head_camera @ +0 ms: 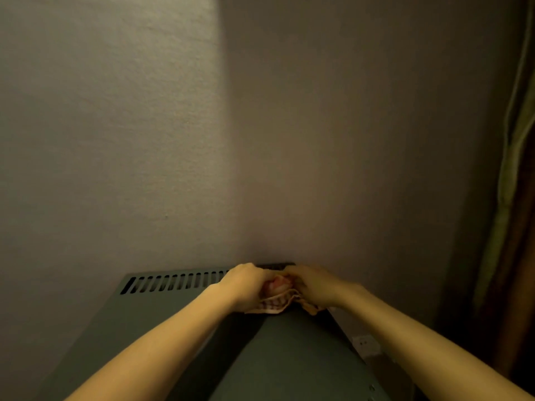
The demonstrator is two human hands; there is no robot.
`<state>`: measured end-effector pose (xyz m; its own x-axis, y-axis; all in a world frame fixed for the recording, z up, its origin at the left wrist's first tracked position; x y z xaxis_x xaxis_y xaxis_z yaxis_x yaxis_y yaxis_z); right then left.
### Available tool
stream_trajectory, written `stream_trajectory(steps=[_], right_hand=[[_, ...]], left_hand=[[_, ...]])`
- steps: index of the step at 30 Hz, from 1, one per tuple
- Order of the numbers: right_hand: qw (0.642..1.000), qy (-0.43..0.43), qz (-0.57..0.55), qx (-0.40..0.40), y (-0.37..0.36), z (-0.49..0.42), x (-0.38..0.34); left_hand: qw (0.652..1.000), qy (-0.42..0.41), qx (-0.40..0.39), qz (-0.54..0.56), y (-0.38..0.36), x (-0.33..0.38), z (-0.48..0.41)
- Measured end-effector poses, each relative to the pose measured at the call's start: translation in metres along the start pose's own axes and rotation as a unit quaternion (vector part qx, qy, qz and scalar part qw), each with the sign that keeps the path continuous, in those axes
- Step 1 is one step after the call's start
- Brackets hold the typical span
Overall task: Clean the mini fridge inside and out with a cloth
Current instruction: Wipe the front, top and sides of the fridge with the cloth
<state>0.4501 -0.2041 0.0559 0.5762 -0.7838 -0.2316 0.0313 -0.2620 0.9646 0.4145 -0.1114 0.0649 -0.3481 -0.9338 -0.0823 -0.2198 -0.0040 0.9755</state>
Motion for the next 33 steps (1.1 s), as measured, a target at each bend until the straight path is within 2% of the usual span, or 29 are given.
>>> stream_trajectory(steps=[6,11,22,29,33], right_hand=[[0.999,0.026,0.018,0.015,0.000,0.050,-0.036],[0.997,0.068,0.020,0.028,-0.009,0.075,-0.089],[0.990,0.132,0.003,0.057,-0.047,0.066,-0.229],[0.981,0.174,-0.043,0.072,-0.071,0.057,-0.320],[0.979,0.191,-0.027,0.063,-0.085,0.052,-0.360]], left_hand=[[0.999,-0.012,-0.011,0.035,0.013,0.024,0.061],[0.999,-0.018,0.015,0.034,0.020,0.012,0.118],[0.999,0.013,0.043,0.009,0.036,-0.073,0.227],[0.991,0.013,0.135,0.007,0.045,-0.142,0.303],[0.983,0.006,0.181,0.016,0.046,-0.175,0.338]])
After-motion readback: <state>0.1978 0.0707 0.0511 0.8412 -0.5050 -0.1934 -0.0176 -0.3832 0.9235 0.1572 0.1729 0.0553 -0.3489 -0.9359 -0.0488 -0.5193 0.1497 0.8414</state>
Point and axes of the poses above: each hand's wrist, its own z-axis away from the middle knuckle, its own y-axis out of the back of the hand, x = y × z, the point moved 9 cm from there along -z, towards the middle knuckle, and after that the axes turned 2 degrees about x, right-handed, at the moved point
